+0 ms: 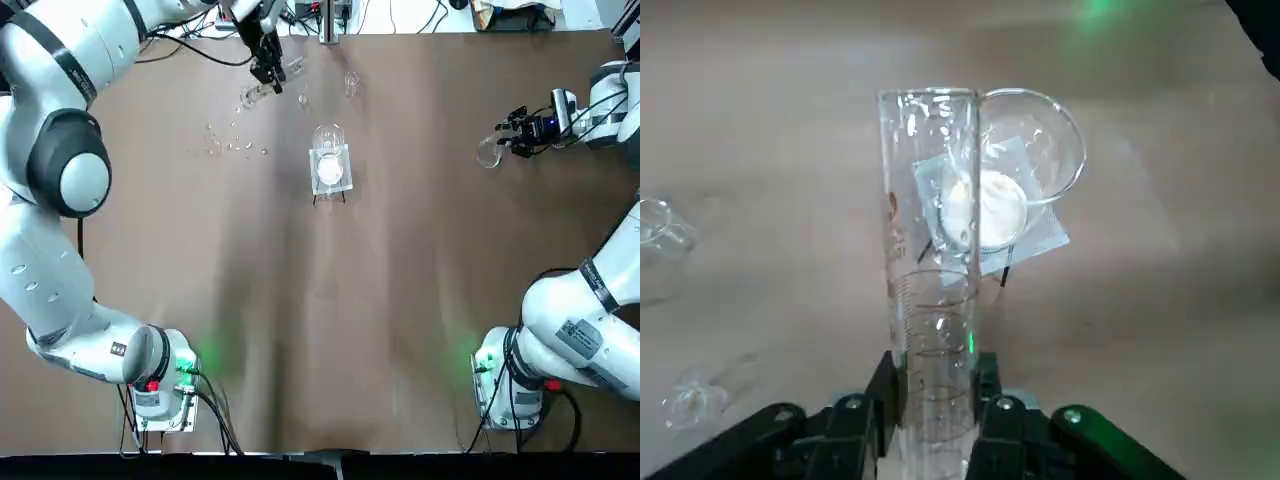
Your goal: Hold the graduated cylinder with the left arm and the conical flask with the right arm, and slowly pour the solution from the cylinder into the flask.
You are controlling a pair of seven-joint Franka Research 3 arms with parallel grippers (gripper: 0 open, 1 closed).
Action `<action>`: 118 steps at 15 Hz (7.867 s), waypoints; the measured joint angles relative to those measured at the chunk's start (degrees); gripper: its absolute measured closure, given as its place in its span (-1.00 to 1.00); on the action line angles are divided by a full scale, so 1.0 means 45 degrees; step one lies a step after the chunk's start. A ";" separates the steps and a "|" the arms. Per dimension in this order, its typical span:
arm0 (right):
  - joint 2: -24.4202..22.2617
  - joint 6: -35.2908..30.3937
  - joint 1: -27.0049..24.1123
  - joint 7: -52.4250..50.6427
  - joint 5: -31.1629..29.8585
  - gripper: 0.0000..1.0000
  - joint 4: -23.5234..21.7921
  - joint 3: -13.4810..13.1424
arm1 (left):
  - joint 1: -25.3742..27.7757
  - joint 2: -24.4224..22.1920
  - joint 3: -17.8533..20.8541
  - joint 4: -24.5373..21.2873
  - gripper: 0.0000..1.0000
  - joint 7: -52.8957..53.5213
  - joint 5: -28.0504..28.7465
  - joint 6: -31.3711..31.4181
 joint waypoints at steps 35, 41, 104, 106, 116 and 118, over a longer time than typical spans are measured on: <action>-0.5879 0.0740 0.3938 0.7323 -0.2647 0.22 0.0975 0.0092 | -0.3581 0.0077 -0.0003 -0.0313 0.31 -0.4039 0.6392 0.0674; -0.6182 0.1439 0.5154 0.8401 -0.2647 0.22 0.0943 0.0155 | -0.3850 0.0077 -0.0003 -0.0313 0.31 -0.4310 0.7402 0.0627; -0.9470 0.4823 1.4810 2.3632 -1.0886 0.22 0.0221 0.0242 | 0.2039 -0.0206 0.0046 -0.0195 0.31 -0.0252 -0.2573 -0.1418; -0.9147 0.4829 1.5094 2.3890 -1.1299 0.22 0.0426 0.0242 | 0.2776 -0.0022 0.0050 -0.0289 0.31 0.0707 -0.3428 -0.1766; -0.7427 0.4842 1.6590 2.5164 -1.3325 0.22 0.2140 0.0239 | 0.6776 0.2739 0.0073 -0.0427 0.31 0.6835 -0.6362 -0.3994; -0.7071 0.4825 1.6756 2.5266 -1.3474 0.22 0.2477 0.0231 | 0.7164 0.3095 0.0069 -0.0434 0.31 0.7754 -0.6391 -0.4028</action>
